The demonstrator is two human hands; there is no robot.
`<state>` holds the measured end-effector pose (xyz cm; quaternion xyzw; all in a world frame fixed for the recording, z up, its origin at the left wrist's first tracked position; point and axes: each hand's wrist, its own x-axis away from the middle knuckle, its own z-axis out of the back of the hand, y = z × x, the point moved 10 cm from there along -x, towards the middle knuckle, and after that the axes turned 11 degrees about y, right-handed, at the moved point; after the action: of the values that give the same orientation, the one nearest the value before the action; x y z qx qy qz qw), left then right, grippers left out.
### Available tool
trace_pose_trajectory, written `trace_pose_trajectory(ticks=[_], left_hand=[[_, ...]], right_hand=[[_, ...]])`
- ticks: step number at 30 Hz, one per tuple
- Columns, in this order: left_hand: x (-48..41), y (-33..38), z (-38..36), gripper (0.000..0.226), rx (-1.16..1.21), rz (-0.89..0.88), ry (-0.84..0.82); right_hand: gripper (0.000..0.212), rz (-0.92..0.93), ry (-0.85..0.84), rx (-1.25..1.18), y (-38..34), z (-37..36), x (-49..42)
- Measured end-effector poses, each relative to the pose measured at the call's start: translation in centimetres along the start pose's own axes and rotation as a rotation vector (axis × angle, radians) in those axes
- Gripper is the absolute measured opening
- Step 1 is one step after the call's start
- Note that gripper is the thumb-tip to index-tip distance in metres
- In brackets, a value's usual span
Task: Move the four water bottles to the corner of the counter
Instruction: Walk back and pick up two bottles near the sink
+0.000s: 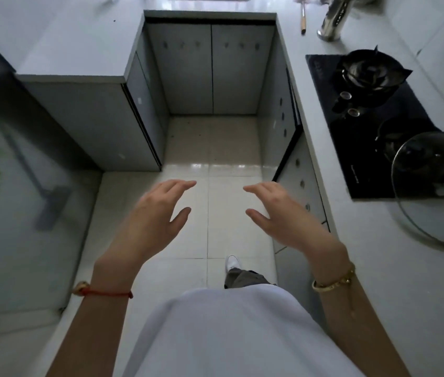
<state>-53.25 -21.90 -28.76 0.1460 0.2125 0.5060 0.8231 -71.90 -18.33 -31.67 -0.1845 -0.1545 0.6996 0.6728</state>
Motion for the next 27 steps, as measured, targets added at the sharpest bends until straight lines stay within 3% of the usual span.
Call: trace_pose_trajectory(ticks=[12, 27], left_hand=[[-13.1, -2.2, 0.2, 0.05, -0.008, 0.164, 0.103], [-28.0, -10.4, -1.9, 0.049, -0.029, 0.215, 0.102]], right_hand=[[0.049, 0.248, -0.074, 0.044, 2.7, 2.8, -16.8], [0.049, 0.267, -0.135, 0.036, 6.0, 0.7, -34.8]])
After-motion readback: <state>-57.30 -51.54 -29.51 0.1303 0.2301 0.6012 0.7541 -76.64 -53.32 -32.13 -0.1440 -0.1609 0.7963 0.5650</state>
